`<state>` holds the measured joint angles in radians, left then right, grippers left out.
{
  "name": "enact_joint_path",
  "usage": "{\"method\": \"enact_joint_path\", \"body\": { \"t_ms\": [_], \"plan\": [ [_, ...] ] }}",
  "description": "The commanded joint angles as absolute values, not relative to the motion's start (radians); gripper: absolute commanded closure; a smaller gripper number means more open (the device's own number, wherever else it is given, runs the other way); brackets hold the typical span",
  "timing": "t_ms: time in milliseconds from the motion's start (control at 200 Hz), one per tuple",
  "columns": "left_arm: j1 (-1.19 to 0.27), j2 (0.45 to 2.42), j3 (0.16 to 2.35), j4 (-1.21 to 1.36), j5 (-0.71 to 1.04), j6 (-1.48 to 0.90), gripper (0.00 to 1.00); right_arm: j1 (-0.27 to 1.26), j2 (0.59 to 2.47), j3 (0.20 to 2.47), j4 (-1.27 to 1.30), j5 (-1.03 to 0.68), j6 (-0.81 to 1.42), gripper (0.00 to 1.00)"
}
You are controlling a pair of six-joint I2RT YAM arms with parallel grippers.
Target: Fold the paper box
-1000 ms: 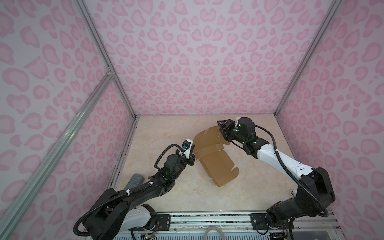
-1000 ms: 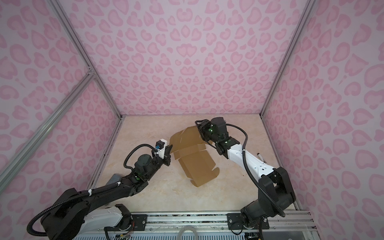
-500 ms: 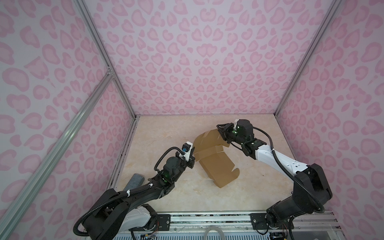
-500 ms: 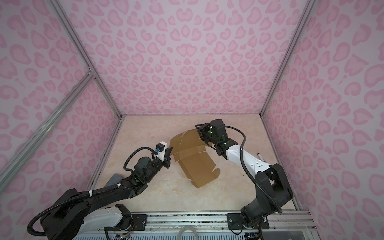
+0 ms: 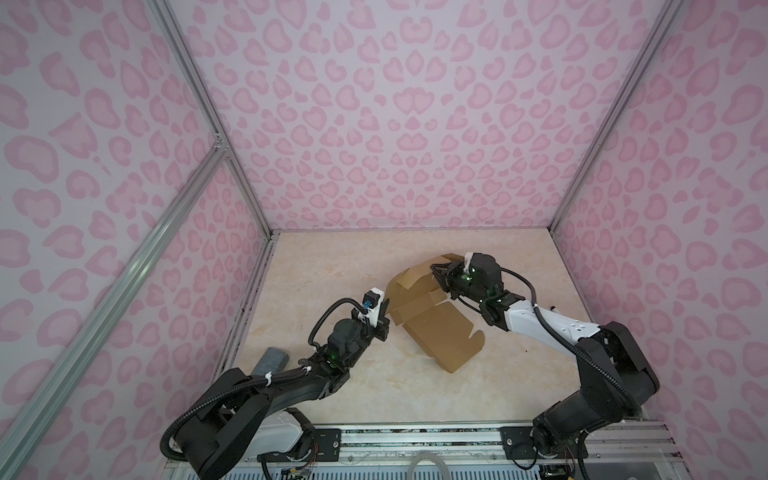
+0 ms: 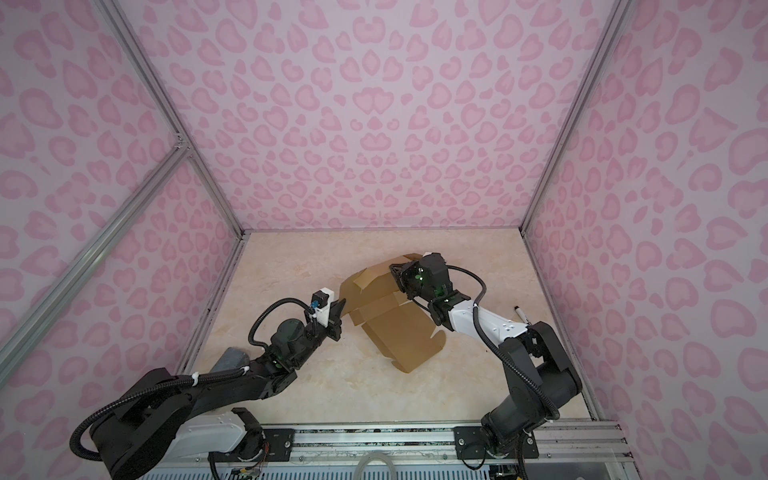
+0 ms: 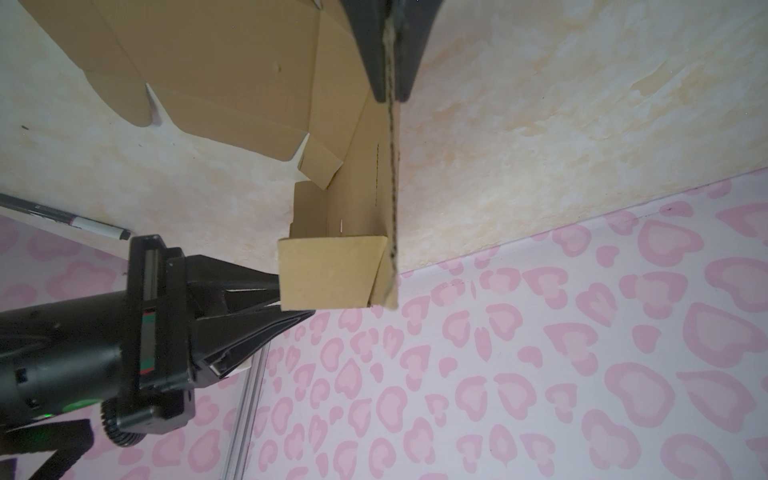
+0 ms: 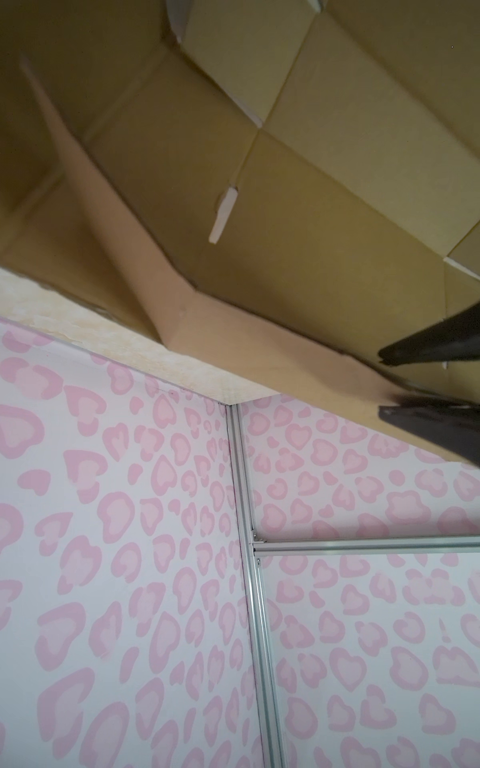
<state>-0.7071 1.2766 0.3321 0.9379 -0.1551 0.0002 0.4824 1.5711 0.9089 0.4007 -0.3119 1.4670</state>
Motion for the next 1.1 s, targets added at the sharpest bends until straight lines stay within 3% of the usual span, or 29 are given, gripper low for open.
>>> {"method": "enact_joint_path", "body": {
  "t_ms": [0,315,535,665,825,1100],
  "plan": [
    [-0.707,1.285,0.319,1.044,-0.128,-0.008,0.97,0.485,1.572,0.883,0.464,-0.279,1.459,0.80],
    [-0.712,1.302,0.296,1.088,-0.098,-0.003,0.97,0.500,1.562,0.833,0.619,-0.200,1.431,0.83],
    [-0.715,1.305,0.286,1.093,-0.111,0.002,0.97,0.513,1.555,0.802,0.656,-0.170,1.427,0.94],
    [-0.716,1.305,0.289,1.089,-0.120,0.000,0.87,0.521,1.537,0.771,0.675,-0.134,1.420,1.00],
    [-0.716,1.307,0.291,1.084,-0.140,-0.014,0.72,0.525,1.520,0.741,0.682,-0.097,1.415,1.00],
    [-0.719,1.150,0.268,1.011,-0.156,-0.122,0.65,0.541,1.497,0.652,0.741,-0.005,1.429,1.00]
  ]
}}
